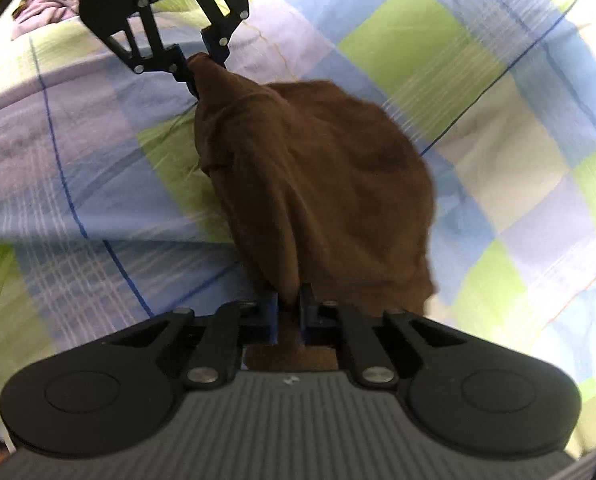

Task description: Fold clothes

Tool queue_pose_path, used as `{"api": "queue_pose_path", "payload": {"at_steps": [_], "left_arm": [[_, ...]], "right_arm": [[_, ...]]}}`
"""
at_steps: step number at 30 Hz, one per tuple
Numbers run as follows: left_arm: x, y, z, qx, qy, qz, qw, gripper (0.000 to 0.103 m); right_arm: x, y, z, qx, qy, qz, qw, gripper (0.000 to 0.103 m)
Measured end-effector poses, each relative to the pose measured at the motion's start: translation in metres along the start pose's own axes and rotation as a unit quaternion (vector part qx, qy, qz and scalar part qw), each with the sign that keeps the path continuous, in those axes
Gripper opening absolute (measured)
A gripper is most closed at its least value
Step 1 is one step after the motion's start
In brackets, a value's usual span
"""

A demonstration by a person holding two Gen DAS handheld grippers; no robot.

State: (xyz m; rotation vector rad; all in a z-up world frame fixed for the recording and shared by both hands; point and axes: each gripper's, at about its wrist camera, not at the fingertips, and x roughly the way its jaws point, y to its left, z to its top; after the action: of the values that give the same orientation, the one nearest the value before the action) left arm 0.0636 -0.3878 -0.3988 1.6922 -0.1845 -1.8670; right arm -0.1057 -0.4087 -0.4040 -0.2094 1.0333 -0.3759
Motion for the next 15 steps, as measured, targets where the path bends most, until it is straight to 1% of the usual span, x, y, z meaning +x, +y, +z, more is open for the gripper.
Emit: {"api": "queue_pose_path", "payload": {"at_steps": [1, 4, 6, 7, 8, 9, 10, 11, 12, 13, 15], "left_arm": [[0.008, -0.005, -0.005, 0.003, 0.009, -0.007, 0.9999, 0.021], [0.012, -0.028, -0.008, 0.056, 0.008, 0.02, 0.9982, 0.022], [0.006, -0.03, -0.014, 0.059, 0.016, 0.022, 0.9979, 0.022], [0.004, -0.03, -0.018, 0.06, 0.032, 0.02, 0.9975, 0.02], [0.0, -0.031, -0.021, 0.063, 0.04, 0.023, 0.997, 0.02], [-0.005, -0.032, -0.024, 0.067, 0.043, 0.028, 0.9964, 0.021], [-0.01, -0.033, -0.027, 0.071, 0.047, 0.034, 0.9958, 0.025], [-0.026, -0.033, -0.028, 0.067, 0.035, 0.035, 0.9965, 0.029], [-0.035, -0.034, -0.026, 0.063, 0.027, 0.036, 0.997, 0.037], [-0.04, -0.035, -0.024, 0.06, 0.021, 0.038, 0.9972, 0.045], [-0.049, -0.043, -0.008, 0.049, -0.013, 0.054, 0.9972, 0.056]], "right_arm": [[-0.001, -0.002, -0.003, -0.005, 0.002, 0.002, 1.0, 0.006], [0.026, 0.017, -0.027, -0.03, 0.035, 0.03, 0.998, 0.006], [0.028, 0.021, -0.028, -0.027, 0.038, 0.024, 0.999, 0.006], [0.028, 0.021, -0.027, -0.021, 0.04, 0.022, 0.999, 0.006], [0.025, 0.019, -0.025, -0.012, 0.044, 0.021, 0.999, 0.007], [0.021, 0.018, -0.023, -0.004, 0.048, 0.016, 0.999, 0.01], [0.014, 0.02, -0.02, -0.003, 0.048, 0.004, 0.999, 0.028], [0.006, 0.021, -0.017, -0.002, 0.047, -0.009, 0.999, 0.04], [0.0, 0.025, -0.014, -0.001, 0.043, -0.019, 0.999, 0.046], [-0.003, 0.027, -0.012, -0.001, 0.037, -0.022, 0.999, 0.046], [-0.009, 0.038, -0.009, -0.003, 0.026, -0.029, 0.999, 0.046]]}}
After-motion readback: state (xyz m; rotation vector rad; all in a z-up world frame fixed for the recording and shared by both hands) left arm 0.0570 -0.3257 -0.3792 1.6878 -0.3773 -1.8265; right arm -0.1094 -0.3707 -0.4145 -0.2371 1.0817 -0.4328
